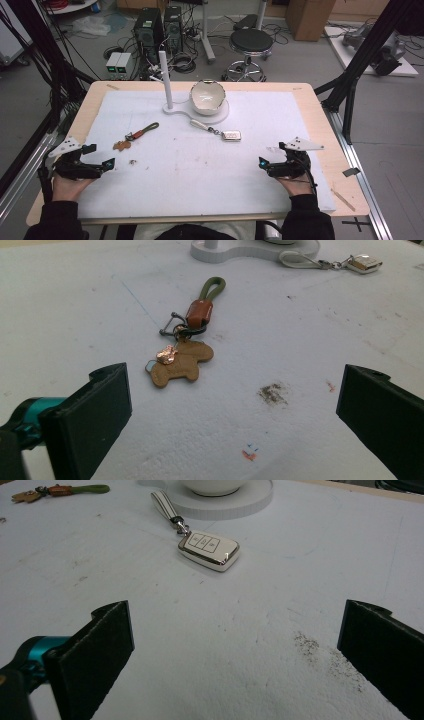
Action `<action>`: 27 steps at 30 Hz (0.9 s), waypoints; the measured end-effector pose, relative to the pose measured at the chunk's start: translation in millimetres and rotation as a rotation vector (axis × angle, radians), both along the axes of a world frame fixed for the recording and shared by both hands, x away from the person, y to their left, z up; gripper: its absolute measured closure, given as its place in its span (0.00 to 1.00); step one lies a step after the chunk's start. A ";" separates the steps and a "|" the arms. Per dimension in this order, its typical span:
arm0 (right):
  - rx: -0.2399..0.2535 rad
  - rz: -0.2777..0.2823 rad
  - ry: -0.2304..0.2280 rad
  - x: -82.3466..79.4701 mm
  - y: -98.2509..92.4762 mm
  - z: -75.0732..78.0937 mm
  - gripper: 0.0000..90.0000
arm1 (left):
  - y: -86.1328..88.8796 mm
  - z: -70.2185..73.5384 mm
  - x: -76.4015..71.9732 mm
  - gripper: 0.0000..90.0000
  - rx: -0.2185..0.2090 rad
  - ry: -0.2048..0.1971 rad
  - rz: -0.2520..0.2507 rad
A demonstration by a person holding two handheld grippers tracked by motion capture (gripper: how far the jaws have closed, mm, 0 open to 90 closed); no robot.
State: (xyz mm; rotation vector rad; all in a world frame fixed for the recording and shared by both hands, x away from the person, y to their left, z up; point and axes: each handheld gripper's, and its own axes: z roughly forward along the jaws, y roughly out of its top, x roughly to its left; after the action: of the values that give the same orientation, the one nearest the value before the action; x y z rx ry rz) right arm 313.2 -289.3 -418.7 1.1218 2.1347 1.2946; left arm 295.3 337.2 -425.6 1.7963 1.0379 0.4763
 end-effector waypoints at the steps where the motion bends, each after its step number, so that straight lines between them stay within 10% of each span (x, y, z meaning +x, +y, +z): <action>1: -0.003 0.002 0.000 0.6 -0.4 -0.2 0.01 | 0.0 0.1 0.0 0.02 0.000 0.000 0.000; 27: -0.002 -0.029 0.017 2.3 -2.1 -0.8 0.01 | -8.3 10.6 8.2 0.02 0.026 0.046 -0.031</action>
State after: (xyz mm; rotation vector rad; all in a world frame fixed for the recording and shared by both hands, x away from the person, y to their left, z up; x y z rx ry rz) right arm 315.5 -291.5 -419.5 1.1625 2.1236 1.2737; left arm 303.5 329.0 -414.9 1.8515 1.0384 0.4328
